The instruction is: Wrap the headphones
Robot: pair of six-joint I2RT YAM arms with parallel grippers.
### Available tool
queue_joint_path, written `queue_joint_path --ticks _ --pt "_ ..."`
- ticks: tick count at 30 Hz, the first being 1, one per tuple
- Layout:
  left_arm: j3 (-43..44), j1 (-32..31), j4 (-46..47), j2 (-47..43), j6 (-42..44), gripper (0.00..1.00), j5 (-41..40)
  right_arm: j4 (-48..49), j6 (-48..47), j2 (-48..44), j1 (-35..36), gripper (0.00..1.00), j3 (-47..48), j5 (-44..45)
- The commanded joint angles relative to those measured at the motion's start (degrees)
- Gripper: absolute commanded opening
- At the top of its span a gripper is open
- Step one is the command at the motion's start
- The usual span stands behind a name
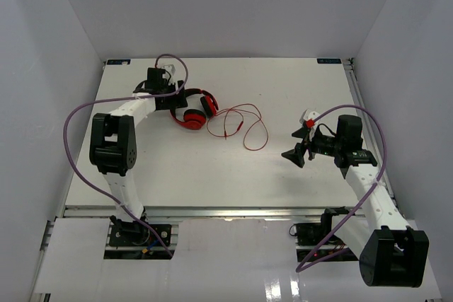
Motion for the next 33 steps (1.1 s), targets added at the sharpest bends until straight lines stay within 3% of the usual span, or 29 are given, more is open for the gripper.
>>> queue_joint_path --ticks 1,7,15,27,30,32,33 --pt "3.81 -0.38 -1.67 0.54 3.06 0.84 -5.9 -0.75 -0.92 -0.11 -0.15 0.9 0.18 -1.34" --pt "5.4 -0.33 -0.87 2.54 4.97 0.79 -5.97 -0.93 -1.14 0.01 -0.11 0.9 0.3 -1.25" --pt "7.99 -0.36 1.37 5.92 17.55 0.72 2.52 -1.31 -1.66 -0.02 -0.2 0.9 0.22 -1.37" --pt "12.51 -0.33 -0.88 11.42 24.52 0.54 2.1 -1.54 -2.1 -0.16 -0.47 0.9 0.22 -1.51" --pt "14.91 -0.33 -2.71 13.71 24.61 0.37 2.64 -1.6 -2.1 -0.13 -0.78 0.9 0.17 -1.57" --pt "15.87 -0.41 -3.64 14.86 24.37 0.17 2.93 -1.63 -2.1 -0.25 -0.9 0.9 0.13 -1.6" --pt "15.99 -0.37 -3.84 15.02 24.06 0.12 3.16 -1.63 -2.1 -0.25 -0.9 0.9 0.13 -1.6"
